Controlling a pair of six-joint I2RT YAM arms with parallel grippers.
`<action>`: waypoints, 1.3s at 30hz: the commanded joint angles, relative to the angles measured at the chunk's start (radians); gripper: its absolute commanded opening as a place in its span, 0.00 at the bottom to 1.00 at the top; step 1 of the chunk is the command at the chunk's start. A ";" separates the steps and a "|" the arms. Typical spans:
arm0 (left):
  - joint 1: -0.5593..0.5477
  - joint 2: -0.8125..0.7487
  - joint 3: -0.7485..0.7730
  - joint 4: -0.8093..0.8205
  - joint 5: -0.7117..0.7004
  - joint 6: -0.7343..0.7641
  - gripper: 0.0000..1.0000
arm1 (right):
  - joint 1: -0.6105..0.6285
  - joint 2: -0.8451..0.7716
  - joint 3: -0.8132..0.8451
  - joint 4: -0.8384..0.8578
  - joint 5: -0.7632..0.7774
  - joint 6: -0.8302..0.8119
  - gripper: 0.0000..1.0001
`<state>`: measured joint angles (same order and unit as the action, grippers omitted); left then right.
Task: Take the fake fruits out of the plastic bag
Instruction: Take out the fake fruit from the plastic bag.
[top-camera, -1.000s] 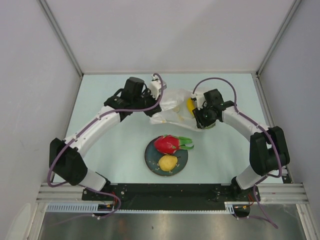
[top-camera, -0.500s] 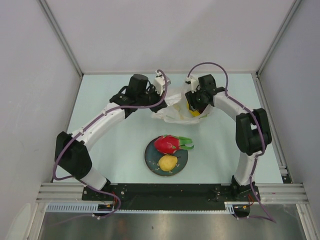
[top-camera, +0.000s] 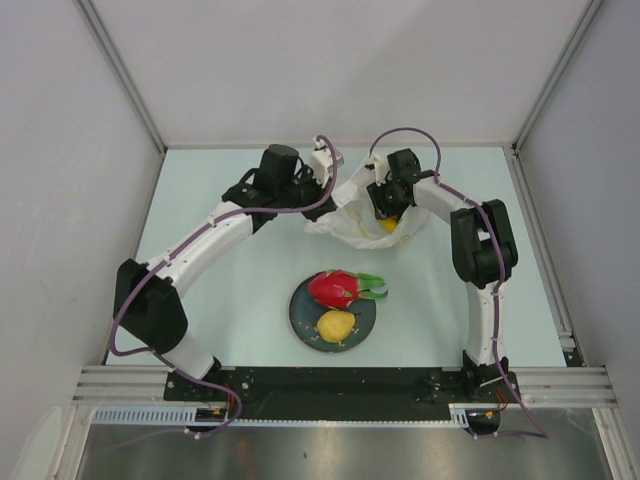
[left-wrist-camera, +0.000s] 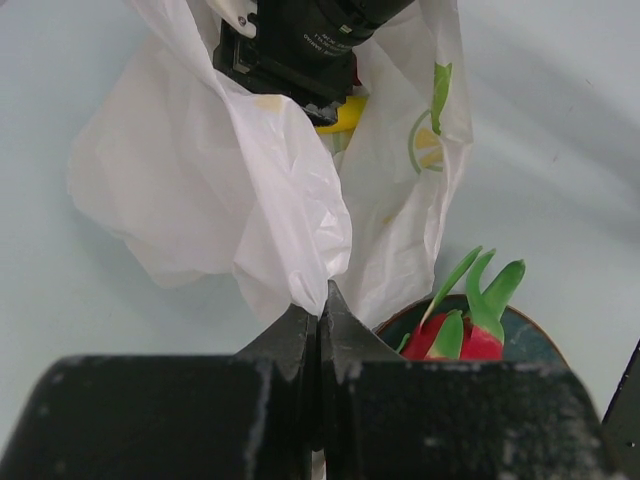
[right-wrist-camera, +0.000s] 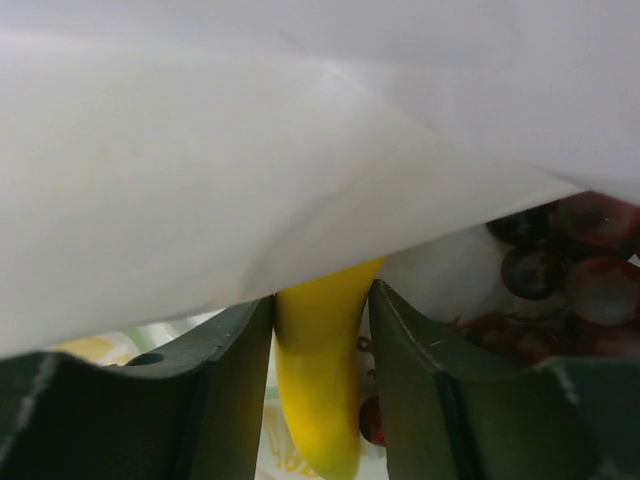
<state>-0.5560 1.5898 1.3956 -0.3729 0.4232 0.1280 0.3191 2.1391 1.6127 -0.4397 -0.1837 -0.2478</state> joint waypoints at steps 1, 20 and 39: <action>0.001 0.002 0.057 0.023 0.008 -0.005 0.00 | 0.000 -0.007 0.042 -0.016 -0.045 -0.016 0.41; 0.004 0.070 0.177 0.011 -0.058 0.058 0.00 | -0.002 -0.470 -0.098 -0.120 -0.333 -0.011 0.14; 0.251 0.154 0.421 0.065 -0.218 -0.014 0.00 | 0.165 -0.737 -0.103 0.046 -0.502 0.232 0.13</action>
<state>-0.3275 1.7638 1.7519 -0.3584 0.2363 0.1390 0.3786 1.4410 1.4658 -0.4568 -0.6281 -0.0772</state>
